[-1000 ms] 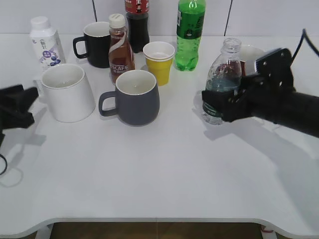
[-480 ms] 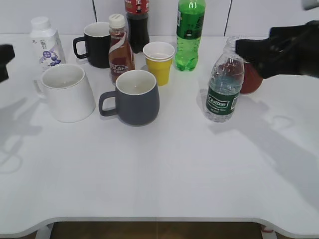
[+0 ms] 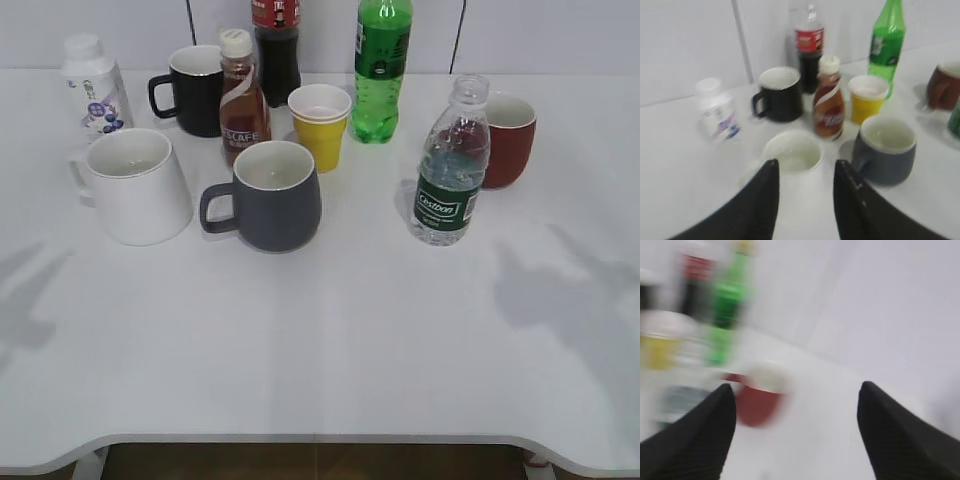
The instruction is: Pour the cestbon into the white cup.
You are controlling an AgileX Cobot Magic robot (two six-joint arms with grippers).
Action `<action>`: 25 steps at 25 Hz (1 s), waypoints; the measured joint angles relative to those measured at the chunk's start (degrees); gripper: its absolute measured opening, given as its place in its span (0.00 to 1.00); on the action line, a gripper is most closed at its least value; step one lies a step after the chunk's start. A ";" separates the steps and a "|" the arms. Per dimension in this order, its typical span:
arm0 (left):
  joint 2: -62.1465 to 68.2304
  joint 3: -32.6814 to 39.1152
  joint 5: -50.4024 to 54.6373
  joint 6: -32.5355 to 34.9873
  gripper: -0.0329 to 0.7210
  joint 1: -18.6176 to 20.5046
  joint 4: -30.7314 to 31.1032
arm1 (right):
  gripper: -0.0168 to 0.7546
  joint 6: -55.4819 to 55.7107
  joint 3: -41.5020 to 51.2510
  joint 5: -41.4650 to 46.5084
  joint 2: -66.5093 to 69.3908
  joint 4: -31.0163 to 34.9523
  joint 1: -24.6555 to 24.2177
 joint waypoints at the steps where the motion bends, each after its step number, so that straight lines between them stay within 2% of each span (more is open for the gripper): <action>1: -2.28 0.00 3.14 0.00 0.42 -0.29 0.77 | 0.75 0.60 1.39 5.44 -1.32 -2.10 0.07; 3: -6.36 0.00 9.45 0.00 0.42 -0.36 1.42 | 0.73 -2.37 4.29 14.59 -2.54 -0.81 0.07; 4: -8.56 0.00 12.08 0.00 0.42 -0.40 1.50 | 0.73 -5.72 5.70 16.59 -3.06 4.17 0.07; 8: -16.36 -0.06 23.46 0.00 0.42 -0.43 2.89 | 0.68 -32.34 6.41 22.59 -3.87 35.88 0.07; 12: -21.92 -0.06 33.30 0.00 0.42 -0.43 1.32 | 0.66 -61.52 -0.03 35.74 -4.00 69.39 0.07; 15: -25.15 -0.06 36.58 0.00 0.42 -0.43 -0.92 | 0.65 -76.42 -4.82 44.56 -7.26 87.99 0.07; 18: -28.00 -0.06 39.73 0.00 0.44 -0.43 -2.93 | 0.65 -81.21 -7.36 51.36 -15.32 96.68 0.07; 22: -31.31 -0.06 44.70 0.19 0.56 -0.43 -6.07 | 0.65 -82.31 -7.82 63.85 -28.56 98.93 0.07; 25: -33.28 -0.11 49.70 2.32 0.67 -0.43 -7.36 | 0.66 -82.72 -7.82 69.43 -35.51 98.93 0.07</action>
